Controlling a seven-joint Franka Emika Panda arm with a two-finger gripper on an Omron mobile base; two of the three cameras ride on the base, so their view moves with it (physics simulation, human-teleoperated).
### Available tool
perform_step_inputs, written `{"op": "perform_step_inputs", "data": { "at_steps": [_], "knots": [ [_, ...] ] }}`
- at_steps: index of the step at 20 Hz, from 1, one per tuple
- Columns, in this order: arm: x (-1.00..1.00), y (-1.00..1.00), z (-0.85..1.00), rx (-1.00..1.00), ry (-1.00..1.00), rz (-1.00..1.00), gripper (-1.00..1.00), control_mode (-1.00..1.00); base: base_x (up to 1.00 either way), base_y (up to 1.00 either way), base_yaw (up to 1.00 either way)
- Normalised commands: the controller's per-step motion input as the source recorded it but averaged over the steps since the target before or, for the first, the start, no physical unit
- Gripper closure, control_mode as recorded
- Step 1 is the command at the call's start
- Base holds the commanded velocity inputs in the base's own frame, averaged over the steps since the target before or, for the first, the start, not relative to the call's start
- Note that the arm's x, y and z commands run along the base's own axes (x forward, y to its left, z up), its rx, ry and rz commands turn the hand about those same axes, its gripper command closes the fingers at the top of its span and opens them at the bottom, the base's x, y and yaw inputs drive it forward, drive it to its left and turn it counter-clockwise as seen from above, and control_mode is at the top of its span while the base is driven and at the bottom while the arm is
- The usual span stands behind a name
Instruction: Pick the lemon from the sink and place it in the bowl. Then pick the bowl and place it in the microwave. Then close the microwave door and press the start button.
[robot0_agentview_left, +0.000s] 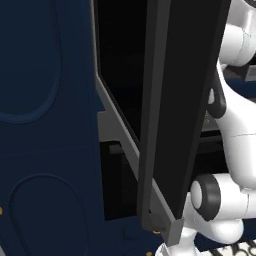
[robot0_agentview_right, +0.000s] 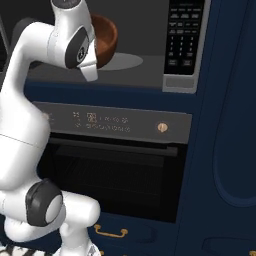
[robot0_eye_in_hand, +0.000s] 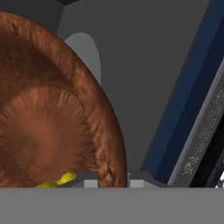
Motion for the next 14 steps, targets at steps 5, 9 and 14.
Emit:
{"op": "perform_step_inputs", "data": {
  "at_steps": [5, 9, 14],
  "knots": [
    [0.4, 0.0, -0.14, 0.0, 0.0, 0.0, 1.0, -1.0, 0.0, 0.0, 0.0],
    [0.52, 0.0, 0.0, 0.01, 0.0, 0.0, 1.0, -1.0, 0.0, 0.0, 0.0],
    [0.52, 0.0, 0.0, 0.02, 0.0, 0.0, 1.0, -1.0, 0.0, 0.0, 0.0]
  ]
}}
